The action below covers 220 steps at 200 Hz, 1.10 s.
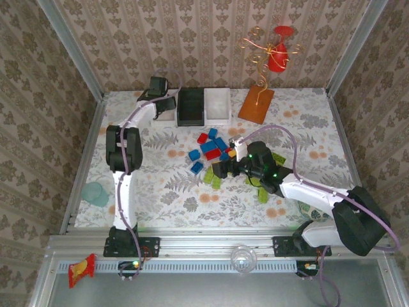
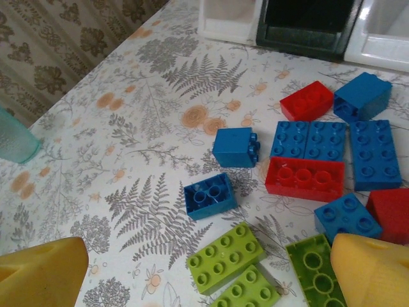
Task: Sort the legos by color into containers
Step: Place the lego in the container, then pick up the lego from the center of the table.
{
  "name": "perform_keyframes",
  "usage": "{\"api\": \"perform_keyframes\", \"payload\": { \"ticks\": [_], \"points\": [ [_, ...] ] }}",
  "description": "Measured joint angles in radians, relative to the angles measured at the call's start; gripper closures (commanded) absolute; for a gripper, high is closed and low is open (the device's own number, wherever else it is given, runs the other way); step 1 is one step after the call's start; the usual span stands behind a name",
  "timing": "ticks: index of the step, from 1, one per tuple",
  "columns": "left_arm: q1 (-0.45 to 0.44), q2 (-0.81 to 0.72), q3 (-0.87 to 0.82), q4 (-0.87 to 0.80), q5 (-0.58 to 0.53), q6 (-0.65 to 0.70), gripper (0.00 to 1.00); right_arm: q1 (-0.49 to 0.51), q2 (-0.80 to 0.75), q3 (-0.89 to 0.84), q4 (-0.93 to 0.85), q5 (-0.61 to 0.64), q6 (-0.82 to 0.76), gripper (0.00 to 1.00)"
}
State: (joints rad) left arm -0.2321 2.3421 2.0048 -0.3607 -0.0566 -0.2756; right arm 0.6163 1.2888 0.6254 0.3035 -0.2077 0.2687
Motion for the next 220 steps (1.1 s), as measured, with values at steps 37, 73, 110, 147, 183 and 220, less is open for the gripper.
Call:
{"api": "perform_keyframes", "payload": {
  "ticks": [37,73,110,147,183,220],
  "points": [
    [0.002,-0.152,-0.174,0.023,0.013,0.011,0.30,0.000,-0.060,-0.011,-0.054,0.070,-0.020,0.00],
    [-0.032,-0.534,-0.619,0.187,0.131,0.008,0.24,-0.019,-0.091,-0.035,-0.076,0.105,-0.041,0.00],
    [-0.169,-0.716,-0.906,0.306,0.238,0.022,0.25,-0.072,-0.092,-0.056,-0.074,0.118,-0.037,0.00],
    [-0.283,-0.583,-0.880,0.280,0.244,0.086,0.31,-0.089,-0.063,-0.055,-0.064,0.119,-0.027,0.00],
    [-0.307,-0.420,-0.729,0.244,0.235,0.128,0.38,-0.089,-0.061,-0.056,-0.064,0.119,-0.005,0.00],
    [-0.304,-0.306,-0.587,0.206,0.218,0.156,0.40,-0.089,-0.079,-0.068,-0.065,0.118,0.004,0.00]
  ]
}}
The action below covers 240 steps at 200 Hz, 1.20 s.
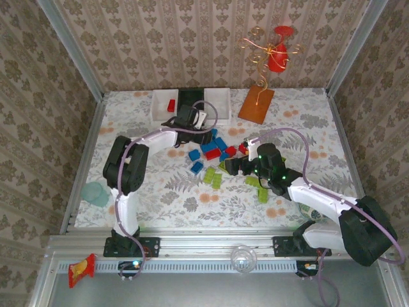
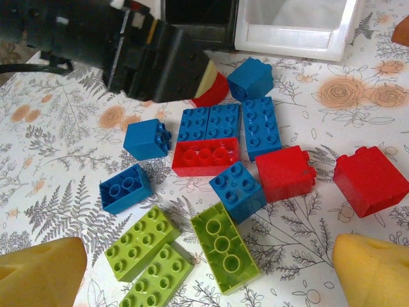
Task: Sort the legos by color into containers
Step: Pick up the lego from the center of the table.
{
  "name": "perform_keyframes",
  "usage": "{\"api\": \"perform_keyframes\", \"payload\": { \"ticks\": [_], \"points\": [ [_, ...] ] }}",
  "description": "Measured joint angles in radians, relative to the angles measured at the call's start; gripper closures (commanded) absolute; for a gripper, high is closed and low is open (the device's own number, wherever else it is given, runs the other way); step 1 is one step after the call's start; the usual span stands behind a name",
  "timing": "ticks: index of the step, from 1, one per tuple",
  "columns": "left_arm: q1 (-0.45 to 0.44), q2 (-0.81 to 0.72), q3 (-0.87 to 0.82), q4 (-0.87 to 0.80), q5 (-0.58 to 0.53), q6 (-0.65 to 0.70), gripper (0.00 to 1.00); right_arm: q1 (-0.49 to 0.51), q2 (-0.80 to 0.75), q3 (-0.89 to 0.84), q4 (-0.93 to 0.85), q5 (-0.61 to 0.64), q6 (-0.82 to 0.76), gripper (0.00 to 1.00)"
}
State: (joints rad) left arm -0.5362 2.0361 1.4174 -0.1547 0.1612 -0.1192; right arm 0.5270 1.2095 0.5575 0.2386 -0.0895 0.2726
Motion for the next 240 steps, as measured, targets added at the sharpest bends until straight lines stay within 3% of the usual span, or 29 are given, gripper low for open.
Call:
{"api": "perform_keyframes", "payload": {
  "ticks": [156,198,240],
  "points": [
    [0.033,0.132,0.123,-0.106,-0.010,0.020,0.45,0.000,-0.002,-0.005,-0.003,0.000,0.017,0.00],
    [0.033,0.145,0.141,-0.114,-0.022,0.026,0.60,0.000,-0.002,-0.005,-0.003,0.000,0.020,0.00],
    [0.035,0.116,0.088,-0.076,-0.046,0.018,0.68,0.000,-0.002,-0.005,-0.003,0.000,0.023,0.00]
  ]
}}
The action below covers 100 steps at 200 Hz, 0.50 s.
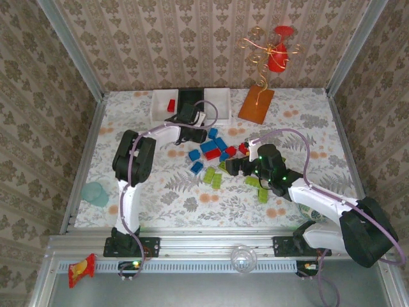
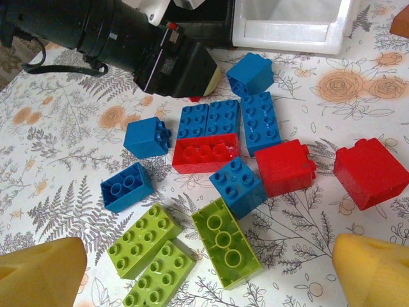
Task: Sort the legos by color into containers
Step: Pick up the lego from the center of the table, then place the lego in the container.
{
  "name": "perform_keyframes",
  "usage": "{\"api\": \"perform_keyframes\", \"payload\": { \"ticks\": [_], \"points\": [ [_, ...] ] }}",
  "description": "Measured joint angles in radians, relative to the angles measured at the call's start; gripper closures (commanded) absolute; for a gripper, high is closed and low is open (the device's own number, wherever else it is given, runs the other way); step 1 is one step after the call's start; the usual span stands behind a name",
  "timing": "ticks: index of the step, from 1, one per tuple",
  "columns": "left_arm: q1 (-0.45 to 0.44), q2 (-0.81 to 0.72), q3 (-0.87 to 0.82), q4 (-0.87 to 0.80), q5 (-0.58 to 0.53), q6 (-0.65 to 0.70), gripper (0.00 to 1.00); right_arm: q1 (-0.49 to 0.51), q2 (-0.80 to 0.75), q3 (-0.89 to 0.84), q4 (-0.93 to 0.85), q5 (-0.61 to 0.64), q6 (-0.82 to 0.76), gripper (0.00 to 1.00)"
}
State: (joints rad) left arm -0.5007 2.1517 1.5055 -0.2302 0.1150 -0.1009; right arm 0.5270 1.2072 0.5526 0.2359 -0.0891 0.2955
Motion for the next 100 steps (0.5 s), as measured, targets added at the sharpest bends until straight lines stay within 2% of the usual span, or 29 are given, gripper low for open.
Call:
{"api": "perform_keyframes", "payload": {
  "ticks": [30,52,80,100],
  "points": [
    [0.033,-0.158,-0.226,0.068,-0.011,-0.036,0.69,0.023,0.025,0.006,0.000,0.000,-0.010,0.00],
    [0.119,-0.291,-0.350,0.132,-0.011,-0.095,0.69,0.095,0.095,0.051,0.003,-0.005,-0.039,0.00],
    [0.241,-0.359,-0.358,0.221,-0.030,-0.152,0.69,0.169,0.201,0.141,0.025,-0.015,-0.060,0.00],
    [0.282,-0.343,-0.302,0.239,-0.053,-0.168,0.69,0.198,0.261,0.190,0.055,-0.019,-0.061,0.00]
  ]
}}
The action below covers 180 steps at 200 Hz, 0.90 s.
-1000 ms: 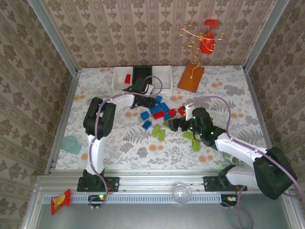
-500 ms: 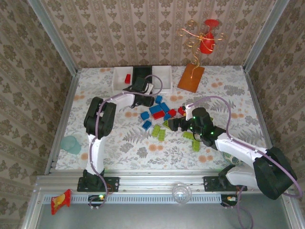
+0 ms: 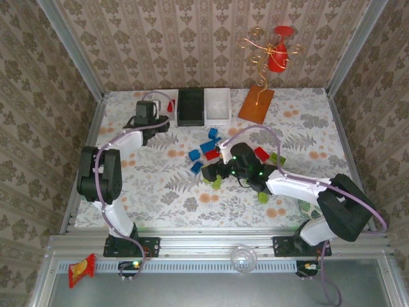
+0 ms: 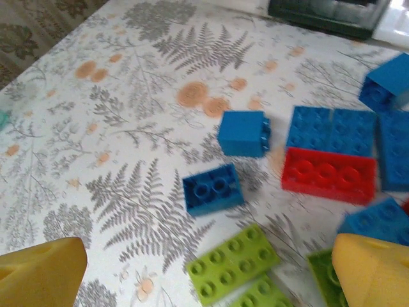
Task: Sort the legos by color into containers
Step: Place the lego in the container, then pick up the lego from the center of the table.
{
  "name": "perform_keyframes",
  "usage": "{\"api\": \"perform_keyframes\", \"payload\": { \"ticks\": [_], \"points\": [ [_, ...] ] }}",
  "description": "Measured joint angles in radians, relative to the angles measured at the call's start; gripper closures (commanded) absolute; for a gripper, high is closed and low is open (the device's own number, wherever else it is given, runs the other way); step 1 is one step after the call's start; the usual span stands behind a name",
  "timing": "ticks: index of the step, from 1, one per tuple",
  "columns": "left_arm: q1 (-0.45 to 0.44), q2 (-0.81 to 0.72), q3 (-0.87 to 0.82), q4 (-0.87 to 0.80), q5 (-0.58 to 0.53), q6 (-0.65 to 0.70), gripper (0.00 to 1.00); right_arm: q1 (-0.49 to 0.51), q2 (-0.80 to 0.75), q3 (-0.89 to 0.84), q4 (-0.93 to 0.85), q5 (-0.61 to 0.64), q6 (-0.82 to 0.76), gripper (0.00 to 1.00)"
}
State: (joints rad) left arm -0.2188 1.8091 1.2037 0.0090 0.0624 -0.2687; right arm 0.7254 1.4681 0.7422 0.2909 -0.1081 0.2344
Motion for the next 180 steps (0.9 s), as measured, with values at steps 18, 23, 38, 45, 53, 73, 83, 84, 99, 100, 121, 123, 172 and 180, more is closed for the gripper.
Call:
{"api": "perform_keyframes", "payload": {
  "ticks": [18,23,38,45,53,73,83,84,99,100,121,123,172,180],
  "points": [
    [0.012,0.067,0.111,-0.003,-0.024,-0.001,0.68,0.014,0.024,0.019,0.019,0.000,0.001,0.00],
    [0.014,0.093,0.146,-0.005,-0.034,-0.001,0.68,0.016,0.027,0.023,0.021,0.000,0.003,0.00],
    [0.019,0.176,0.261,-0.016,-0.052,0.000,0.66,0.020,0.030,0.026,0.026,0.000,0.005,0.00],
    [0.020,0.215,0.312,-0.023,-0.060,0.000,0.65,0.022,0.030,0.026,0.027,0.000,0.005,0.00],
    [0.023,0.267,0.378,-0.033,-0.066,0.000,0.62,0.022,0.030,0.026,0.027,0.000,0.007,0.00],
    [0.030,0.369,0.515,-0.092,-0.089,0.012,0.52,0.023,0.024,0.023,0.027,0.007,0.008,0.00],
    [0.033,0.406,0.571,-0.119,-0.103,0.020,0.45,0.024,0.012,0.015,0.027,0.013,0.008,0.00],
    [0.033,0.408,0.575,-0.121,-0.105,0.019,0.44,0.024,0.011,0.014,0.027,0.013,0.008,0.00],
    [0.035,0.431,0.621,-0.158,-0.116,0.032,0.37,0.026,-0.014,-0.002,0.023,0.027,0.008,0.00],
    [0.035,0.431,0.622,-0.159,-0.116,0.034,0.37,0.026,-0.016,-0.003,0.022,0.029,0.008,0.00],
    [0.035,0.399,0.603,-0.166,-0.109,0.037,0.32,0.026,-0.045,-0.019,0.017,0.052,0.007,0.00],
    [0.035,0.392,0.597,-0.163,-0.106,0.037,0.32,0.026,-0.047,-0.020,0.017,0.054,0.006,0.00],
    [-0.015,-0.014,0.100,-0.025,0.061,0.041,0.22,-0.006,-0.130,-0.084,-0.011,0.072,-0.031,0.00],
    [-0.033,-0.086,0.011,0.003,0.107,0.052,0.22,-0.029,-0.140,-0.090,-0.011,0.055,-0.037,0.00]
  ]
}}
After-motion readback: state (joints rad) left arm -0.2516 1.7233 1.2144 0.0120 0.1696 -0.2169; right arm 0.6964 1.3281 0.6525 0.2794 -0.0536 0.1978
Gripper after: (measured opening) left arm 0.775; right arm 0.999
